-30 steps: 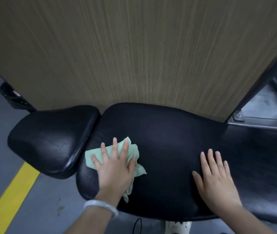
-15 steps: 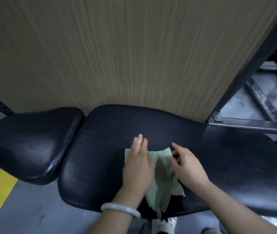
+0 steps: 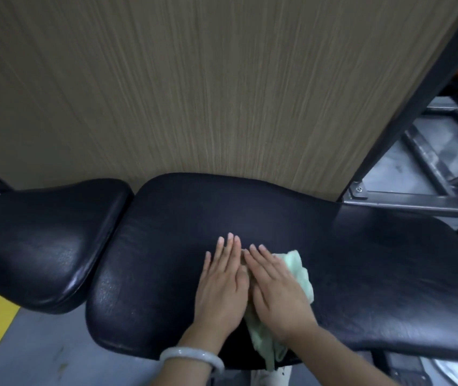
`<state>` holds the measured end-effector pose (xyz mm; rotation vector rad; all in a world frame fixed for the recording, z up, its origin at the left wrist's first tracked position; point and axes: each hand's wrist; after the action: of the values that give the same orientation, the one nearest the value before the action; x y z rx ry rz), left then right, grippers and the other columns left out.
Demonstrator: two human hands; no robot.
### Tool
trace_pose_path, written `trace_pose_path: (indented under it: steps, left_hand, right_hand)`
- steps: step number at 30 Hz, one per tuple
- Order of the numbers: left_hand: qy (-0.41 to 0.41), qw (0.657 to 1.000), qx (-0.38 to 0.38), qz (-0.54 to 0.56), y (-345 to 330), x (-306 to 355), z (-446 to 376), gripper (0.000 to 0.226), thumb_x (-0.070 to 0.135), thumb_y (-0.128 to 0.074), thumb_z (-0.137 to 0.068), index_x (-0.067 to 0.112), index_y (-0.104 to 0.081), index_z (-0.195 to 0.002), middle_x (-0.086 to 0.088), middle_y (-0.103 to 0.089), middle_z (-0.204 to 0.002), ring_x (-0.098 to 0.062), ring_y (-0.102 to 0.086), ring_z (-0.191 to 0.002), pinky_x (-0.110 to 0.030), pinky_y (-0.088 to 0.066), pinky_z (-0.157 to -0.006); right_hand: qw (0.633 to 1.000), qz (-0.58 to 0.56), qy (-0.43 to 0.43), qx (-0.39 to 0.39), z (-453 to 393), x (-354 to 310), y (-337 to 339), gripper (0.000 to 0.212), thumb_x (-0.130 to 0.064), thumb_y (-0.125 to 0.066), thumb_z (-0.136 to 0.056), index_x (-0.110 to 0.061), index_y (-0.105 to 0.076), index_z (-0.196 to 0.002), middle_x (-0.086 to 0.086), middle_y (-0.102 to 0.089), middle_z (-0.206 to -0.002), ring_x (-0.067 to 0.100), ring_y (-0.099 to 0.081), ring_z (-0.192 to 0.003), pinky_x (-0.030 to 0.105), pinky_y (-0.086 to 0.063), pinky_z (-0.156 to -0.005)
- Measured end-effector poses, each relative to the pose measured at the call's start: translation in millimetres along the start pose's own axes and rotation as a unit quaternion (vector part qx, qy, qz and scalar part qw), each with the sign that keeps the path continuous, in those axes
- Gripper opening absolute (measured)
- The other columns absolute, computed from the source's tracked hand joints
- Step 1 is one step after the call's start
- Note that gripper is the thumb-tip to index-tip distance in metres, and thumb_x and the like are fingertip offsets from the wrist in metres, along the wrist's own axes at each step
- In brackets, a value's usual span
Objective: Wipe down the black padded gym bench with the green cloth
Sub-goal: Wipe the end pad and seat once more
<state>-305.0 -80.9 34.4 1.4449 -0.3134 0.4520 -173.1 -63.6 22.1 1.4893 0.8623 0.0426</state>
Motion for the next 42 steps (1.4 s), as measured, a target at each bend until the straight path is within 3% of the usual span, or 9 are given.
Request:
trace_pose_path:
  steps: [4,8,11,16,20,23,29,38,42]
  left_hand:
    - [-0.046,0.991,0.027,-0.122,-3,-34,4,0.060,0.043,-0.008,-0.100,0.010,-0.026,-0.147,-0.004,-0.025,-0.155,-0.017,-0.025,-0.143,-0.039,-0.013,-0.113]
    - [-0.039,0.988,0.036,-0.147,-8,-35,7,0.065,0.047,-0.007,-0.101,0.007,-0.037,-0.144,-0.004,-0.034,-0.152,-0.021,-0.027,-0.142,-0.043,-0.019,-0.109]
    - [-0.045,0.983,0.059,-0.169,-9,-36,5,0.064,0.046,-0.007,-0.102,0.008,-0.035,-0.145,-0.004,-0.032,-0.153,-0.022,-0.025,-0.143,-0.042,-0.019,-0.108]
    - [-0.062,0.980,0.076,-0.175,-12,-38,3,0.061,0.041,-0.007,-0.102,0.008,-0.035,-0.145,-0.004,-0.032,-0.153,-0.020,-0.025,-0.143,-0.042,-0.020,-0.109]
    - [-0.073,0.977,0.080,-0.183,-15,-42,2,0.061,0.042,-0.007,-0.102,0.009,-0.033,-0.146,-0.003,-0.030,-0.154,-0.018,-0.019,-0.144,-0.041,-0.017,-0.110]
    - [-0.070,0.976,0.087,-0.187,-17,-44,1,0.061,0.043,-0.008,-0.102,0.008,-0.034,-0.145,-0.003,-0.030,-0.154,-0.017,-0.019,-0.144,-0.041,-0.015,-0.111]
    - [-0.071,0.976,0.090,-0.188,-16,-43,1,0.063,0.042,-0.006,-0.102,0.007,-0.036,-0.144,-0.004,-0.032,-0.153,-0.019,-0.021,-0.143,-0.042,-0.016,-0.111]
    - [-0.069,0.976,0.088,-0.189,-15,-41,2,0.060,0.040,-0.007,-0.101,0.006,-0.030,-0.146,-0.005,-0.030,-0.154,-0.021,-0.023,-0.143,-0.043,-0.017,-0.111]
    - [-0.068,0.975,0.094,-0.190,-17,-41,2,0.057,0.039,-0.014,-0.101,0.007,-0.031,-0.146,-0.005,-0.030,-0.154,-0.021,-0.023,-0.143,-0.042,-0.017,-0.110]
  right_hand:
    - [0.997,0.057,-0.042,-0.026,4,46,25,0.056,-0.046,-0.021,-0.101,-0.016,-0.044,-0.143,0.002,-0.040,-0.149,0.023,-0.032,-0.140,0.032,-0.013,-0.115]
    - [0.978,0.173,-0.100,-0.055,17,90,63,0.074,-0.066,0.001,-0.093,-0.023,-0.013,-0.152,-0.004,-0.018,-0.157,0.017,-0.010,-0.146,0.034,-0.001,-0.117]
    - [0.949,0.238,-0.201,-0.042,3,80,59,0.069,-0.057,0.014,-0.081,-0.033,0.017,-0.146,-0.011,0.010,-0.154,0.016,0.013,-0.147,0.045,0.012,-0.115]
    - [0.981,0.131,-0.142,-0.027,-16,18,13,0.058,-0.045,-0.026,-0.092,-0.028,-0.039,-0.146,0.006,-0.036,-0.152,0.031,-0.028,-0.142,0.049,-0.011,-0.113]
    - [0.987,0.122,-0.082,-0.064,19,52,37,0.051,-0.054,-0.026,-0.097,-0.036,-0.041,-0.142,-0.003,-0.033,-0.153,0.021,-0.028,-0.143,0.042,-0.012,-0.114]
    - [0.970,0.149,-0.189,-0.013,43,113,76,0.068,-0.065,-0.011,-0.094,-0.030,-0.044,-0.142,0.004,-0.037,-0.151,0.025,-0.032,-0.141,0.041,-0.017,-0.114]
    - [0.888,0.171,-0.425,0.040,8,124,81,0.068,-0.058,-0.015,-0.093,-0.028,-0.014,-0.154,0.002,-0.004,-0.162,0.020,0.003,-0.148,0.043,0.003,-0.118]
    - [0.983,0.142,-0.092,-0.064,28,42,31,0.058,-0.057,-0.035,-0.092,-0.030,-0.043,-0.143,0.001,-0.035,-0.153,0.023,-0.030,-0.142,0.044,-0.015,-0.113]
    - [0.978,0.162,-0.121,-0.050,43,98,62,0.064,-0.063,-0.021,-0.094,-0.029,-0.040,-0.145,0.004,-0.035,-0.153,0.024,-0.030,-0.141,0.039,-0.013,-0.114]
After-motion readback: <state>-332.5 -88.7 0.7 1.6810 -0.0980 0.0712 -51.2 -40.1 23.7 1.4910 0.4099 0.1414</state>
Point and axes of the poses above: each hand's wrist, its own z-axis away from the middle knuckle, its own y-axis out of the back of the hand, x = y × z
